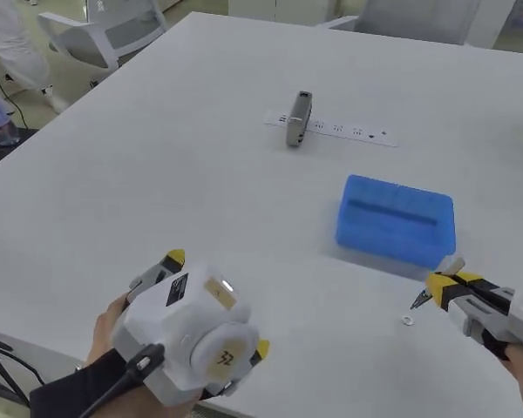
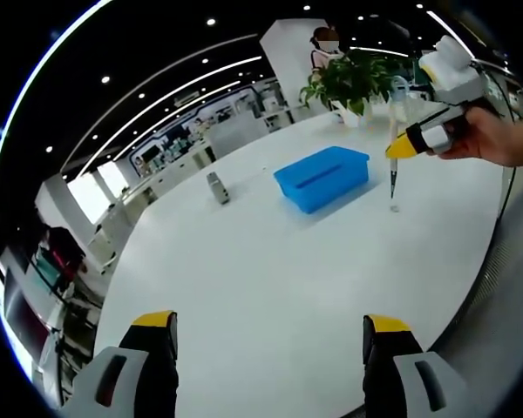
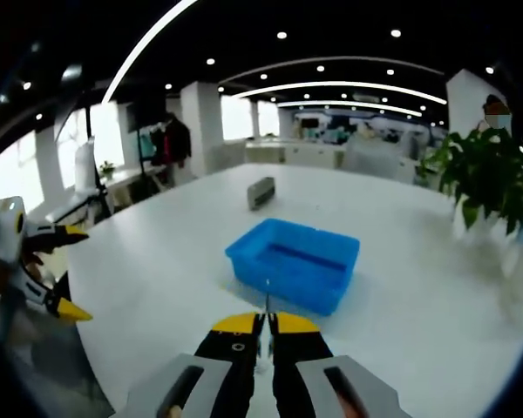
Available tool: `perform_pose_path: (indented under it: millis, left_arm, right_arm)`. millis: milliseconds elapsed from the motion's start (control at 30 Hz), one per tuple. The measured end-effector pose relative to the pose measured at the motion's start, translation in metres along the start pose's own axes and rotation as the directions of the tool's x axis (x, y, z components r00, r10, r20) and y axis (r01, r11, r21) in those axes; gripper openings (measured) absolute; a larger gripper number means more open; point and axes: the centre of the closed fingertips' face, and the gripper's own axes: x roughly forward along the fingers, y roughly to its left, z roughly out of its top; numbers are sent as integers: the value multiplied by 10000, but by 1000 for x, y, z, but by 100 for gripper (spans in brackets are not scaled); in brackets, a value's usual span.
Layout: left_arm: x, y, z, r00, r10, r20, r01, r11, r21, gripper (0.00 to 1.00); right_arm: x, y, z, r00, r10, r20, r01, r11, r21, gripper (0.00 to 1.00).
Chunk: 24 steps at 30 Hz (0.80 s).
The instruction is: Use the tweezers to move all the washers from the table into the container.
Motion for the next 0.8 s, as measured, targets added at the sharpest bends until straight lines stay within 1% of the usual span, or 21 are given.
perform_pose_path:
  millis: [67, 233, 567, 667, 800]
  left_arm:
    - [0, 0, 0, 10000, 12, -1, -12, 10000, -20, 90]
    - [0, 1, 0, 10000, 36, -21, -36, 10000, -24, 90]
    - [1, 0, -2, 10000, 18, -98, -17, 10000, 73, 90]
    - [0, 0, -1, 9999, 6, -101, -6, 10000, 71, 90]
    - [0, -1, -2, 9999, -9, -132, 11, 9999, 104, 90]
  right_arm:
    - [1, 3, -3, 9999, 84, -77, -84, 10000, 18, 2]
    - [2, 2, -7, 9997, 103, -229, -104, 9999, -41, 2]
    - [3, -4, -11, 9996, -30, -292, 27, 9999, -116, 2]
    - [4, -4, -12, 9997, -12, -264, 12, 10000, -4, 2]
    - [5, -4, -12, 9996, 10, -276, -11, 10000, -62, 2]
